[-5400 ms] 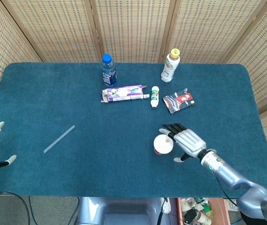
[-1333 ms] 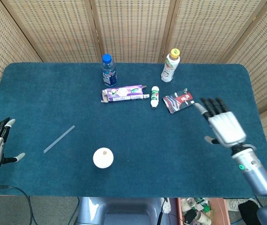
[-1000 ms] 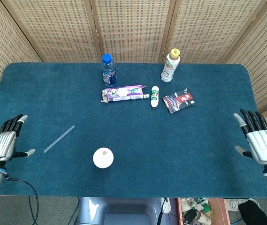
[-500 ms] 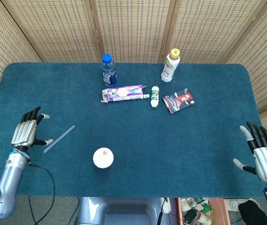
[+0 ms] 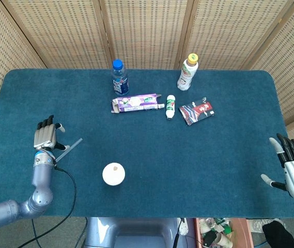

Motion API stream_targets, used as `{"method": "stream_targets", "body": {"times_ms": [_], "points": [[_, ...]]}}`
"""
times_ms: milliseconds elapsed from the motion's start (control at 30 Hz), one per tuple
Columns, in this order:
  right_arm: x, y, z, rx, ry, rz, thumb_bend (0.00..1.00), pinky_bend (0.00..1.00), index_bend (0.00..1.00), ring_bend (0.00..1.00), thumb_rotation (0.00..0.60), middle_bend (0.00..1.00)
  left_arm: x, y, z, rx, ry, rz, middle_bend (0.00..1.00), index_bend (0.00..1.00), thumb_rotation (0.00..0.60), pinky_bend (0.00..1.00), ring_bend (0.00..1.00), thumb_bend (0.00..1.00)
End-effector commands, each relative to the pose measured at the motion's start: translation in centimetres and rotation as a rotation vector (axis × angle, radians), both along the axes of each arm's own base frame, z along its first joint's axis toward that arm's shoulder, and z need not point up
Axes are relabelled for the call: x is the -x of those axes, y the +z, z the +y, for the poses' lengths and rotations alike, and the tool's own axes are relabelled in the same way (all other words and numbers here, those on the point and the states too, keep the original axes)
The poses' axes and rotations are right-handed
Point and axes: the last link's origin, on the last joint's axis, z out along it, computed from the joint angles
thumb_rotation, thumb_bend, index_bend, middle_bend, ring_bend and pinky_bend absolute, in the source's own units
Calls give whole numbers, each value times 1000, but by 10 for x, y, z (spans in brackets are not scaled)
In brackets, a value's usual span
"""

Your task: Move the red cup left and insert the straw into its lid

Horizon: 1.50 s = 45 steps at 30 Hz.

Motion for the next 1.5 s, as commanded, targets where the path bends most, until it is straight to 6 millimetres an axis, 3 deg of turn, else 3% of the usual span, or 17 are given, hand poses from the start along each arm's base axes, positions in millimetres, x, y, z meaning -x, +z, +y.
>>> {"method": "stream_targets", "body": {"times_ms": [33, 333, 867, 1133, 1500], "points": [[1, 0, 0, -4, -1, -2, 0, 0, 0, 0, 600, 0, -2, -16, 11, 15, 35, 2, 0, 423, 600, 0, 0, 183], [0, 0, 0, -8, 0, -8, 0, 0, 0, 0, 600, 0, 1, -43, 15, 65, 74, 18, 0, 444, 600, 0, 0, 183], [-1, 0, 1, -13, 10, -18, 0, 0, 0, 0, 600, 0, -11, -65, 13, 133, 49, -24, 0, 447, 600, 0, 0, 184], [-2, -2, 1, -20, 13, -17, 0, 0, 0, 0, 600, 0, -31, -60, -6, 179, -25, -71, 0, 447, 600, 0, 0, 184], [-2, -1, 1, -20, 10, -22, 0, 0, 0, 0, 600, 0, -43, -56, -25, 274, -47, -90, 0, 447, 600, 0, 0, 184]]}}
